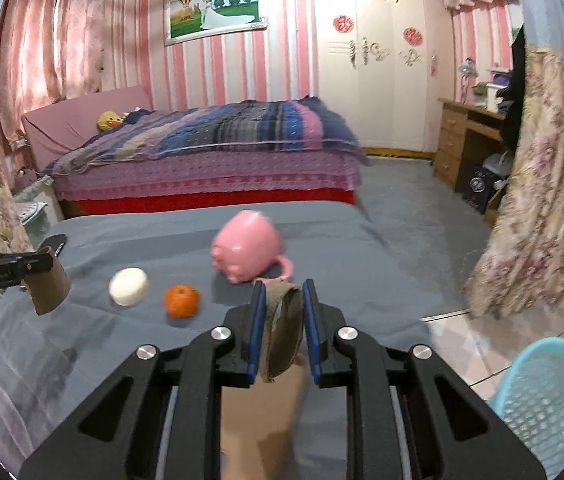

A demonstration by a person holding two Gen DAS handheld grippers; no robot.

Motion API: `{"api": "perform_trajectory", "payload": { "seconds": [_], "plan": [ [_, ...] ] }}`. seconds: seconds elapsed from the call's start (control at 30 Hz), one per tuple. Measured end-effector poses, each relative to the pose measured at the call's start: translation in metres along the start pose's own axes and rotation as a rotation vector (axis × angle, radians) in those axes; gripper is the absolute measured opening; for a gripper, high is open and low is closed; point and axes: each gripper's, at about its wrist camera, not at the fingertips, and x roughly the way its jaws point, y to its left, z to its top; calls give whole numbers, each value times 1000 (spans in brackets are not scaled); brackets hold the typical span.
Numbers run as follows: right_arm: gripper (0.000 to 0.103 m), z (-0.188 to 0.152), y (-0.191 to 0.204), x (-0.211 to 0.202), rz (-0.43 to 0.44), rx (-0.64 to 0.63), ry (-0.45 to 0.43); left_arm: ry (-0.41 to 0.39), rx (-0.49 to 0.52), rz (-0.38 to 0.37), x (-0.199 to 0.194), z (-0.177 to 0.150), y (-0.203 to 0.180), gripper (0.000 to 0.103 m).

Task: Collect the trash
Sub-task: 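Carry both brown paper tubes over the blue basket, then open the right tool to drop its tube while the left tool releases its tube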

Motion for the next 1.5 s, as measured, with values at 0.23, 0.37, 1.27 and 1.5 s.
{"api": "perform_trajectory", "payload": {
  "seconds": [0.23,0.37,1.27,1.5],
  "plan": [
    [19,-7,-62,-38,-90,-2,-25,-34,70,-98,-13,-1,-73,29],
    [19,-14,-94,-59,-135,13,-27,-30,113,-144,-16,-6,-115,29],
    [19,-97,-275,-130,-433,207,15,-93,418,-486,-33,-94,-376,29],
    [19,-111,-286,-133,-447,227,17,-103,466,-520,-31,-116,-411,29]
  ]
}}
